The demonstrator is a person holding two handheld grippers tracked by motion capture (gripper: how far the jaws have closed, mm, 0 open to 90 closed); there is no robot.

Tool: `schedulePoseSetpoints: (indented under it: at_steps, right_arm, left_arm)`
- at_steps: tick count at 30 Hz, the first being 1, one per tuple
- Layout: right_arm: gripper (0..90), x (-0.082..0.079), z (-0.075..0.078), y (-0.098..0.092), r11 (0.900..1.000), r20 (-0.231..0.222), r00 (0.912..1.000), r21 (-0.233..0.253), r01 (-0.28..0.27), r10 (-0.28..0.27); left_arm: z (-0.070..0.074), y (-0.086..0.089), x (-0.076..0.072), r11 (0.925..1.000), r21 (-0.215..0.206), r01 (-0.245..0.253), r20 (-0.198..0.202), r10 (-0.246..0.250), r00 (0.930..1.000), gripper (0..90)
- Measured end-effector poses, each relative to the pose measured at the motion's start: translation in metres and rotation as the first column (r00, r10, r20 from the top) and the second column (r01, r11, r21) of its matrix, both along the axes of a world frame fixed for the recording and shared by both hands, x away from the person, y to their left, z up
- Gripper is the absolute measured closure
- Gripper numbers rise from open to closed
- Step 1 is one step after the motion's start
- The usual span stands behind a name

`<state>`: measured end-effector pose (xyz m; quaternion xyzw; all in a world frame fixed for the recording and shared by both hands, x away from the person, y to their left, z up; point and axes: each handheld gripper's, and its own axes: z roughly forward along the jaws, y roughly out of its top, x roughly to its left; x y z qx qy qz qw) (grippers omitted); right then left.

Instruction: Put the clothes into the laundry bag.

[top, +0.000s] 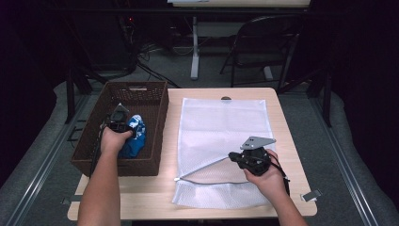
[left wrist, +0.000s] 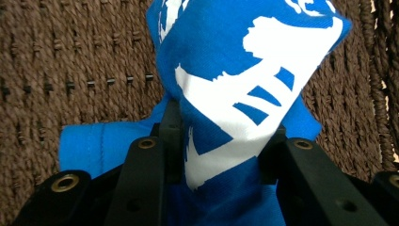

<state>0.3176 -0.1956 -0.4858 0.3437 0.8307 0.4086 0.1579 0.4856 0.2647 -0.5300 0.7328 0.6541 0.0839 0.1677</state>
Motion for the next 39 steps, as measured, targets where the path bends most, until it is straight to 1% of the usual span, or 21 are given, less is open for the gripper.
schedulePoseSetpoints:
  at_steps: [6,8,10,16,21,23,24,27,29,30,32,34,36,37,39]
  right_arm:
    - [88.0,0.001,0.0,-0.001,1.0,0.003,1.0,-0.001,-0.001,0.001]
    - [88.0,0.001,0.0,-0.001,1.0,0.004,1.0,0.001,0.001,-0.001]
    - [88.0,0.001,0.0,-0.001,1.0,0.004,1.0,0.001,0.001,-0.001]
    - [88.0,0.0,0.0,0.0,1.0,0.002,1.0,-0.001,0.002,-0.002]
    - [88.0,0.0,0.001,-0.001,1.0,0.007,1.0,-0.002,0.003,-0.003]
    - [88.0,0.0,0.001,0.0,1.0,0.007,1.0,-0.002,0.004,-0.004]
    - [88.0,0.0,0.001,0.0,1.0,0.008,1.0,-0.003,0.003,-0.003]
    - [88.0,0.0,0.0,0.0,1.0,0.004,1.0,-0.003,0.005,-0.005]
    - [88.0,0.0,0.0,0.0,1.0,0.006,1.0,-0.004,0.004,-0.004]
    - [88.0,0.0,0.0,0.0,1.0,0.007,1.0,-0.004,0.005,-0.005]
    - [88.0,0.0,0.001,0.0,1.0,0.007,1.0,-0.004,0.006,-0.006]
    - [88.0,0.0,0.001,-0.001,1.0,0.009,0.9999,-0.005,0.006,-0.006]
    - [88.0,0.0,0.001,-0.001,1.0,0.009,0.9999,-0.004,0.007,-0.007]
    - [88.0,0.0,0.001,0.0,1.0,0.009,0.9999,-0.004,0.007,-0.007]
    - [88.0,0.0,0.001,0.0,1.0,0.009,0.9999,-0.004,0.008,-0.008]
  left_arm:
    - [0.008,0.004,-0.004,0.9999,-0.01,0.0,0.033,0.0,0.9995,64.8]
    - [0.011,0.005,-0.006,0.9999,-0.013,0.006,0.047,-0.005,0.9989,64.8]
    - [0.015,0.006,-0.008,0.9997,-0.018,0.017,0.072,-0.015,0.9973,64.7]
    - [0.024,0.006,-0.015,0.9989,-0.028,0.038,0.102,-0.035,0.9941,64.7]
    - [0.029,0.005,-0.018,0.9986,-0.034,0.039,0.124,-0.035,0.9917,64.7]
    - [0.032,0.004,-0.02,0.9981,-0.04,0.046,0.123,-0.041,0.9916,64.7]
    - [0.033,0.004,-0.02,0.9983,-0.036,0.047,0.129,-0.042,0.9908,64.7]
    - [0.035,0.003,-0.022,0.9978,-0.043,0.051,0.142,-0.045,0.9888,64.7]
    - [0.038,0.004,-0.024,0.9977,-0.044,0.052,0.137,-0.045,0.9895,64.7]
    - [0.04,0.004,-0.024,0.9981,-0.031,0.053,0.138,-0.048,0.9892,64.7]
    - [0.044,0.004,-0.025,0.9981,-0.024,0.057,0.147,-0.053,0.9878,64.7]
    - [0.049,0.004,-0.027,0.9976,-0.033,0.062,0.153,-0.056,0.9866,64.7]
    - [0.054,0.003,-0.028,0.9971,-0.028,0.071,0.157,-0.065,0.9854,64.7]
    - [0.057,0.003,-0.029,0.9972,-0.027,0.07,0.17,-0.064,0.9834,64.7]
    - [0.062,0.003,-0.032,0.9961,-0.037,0.08,0.179,-0.072,0.9811,64.7]
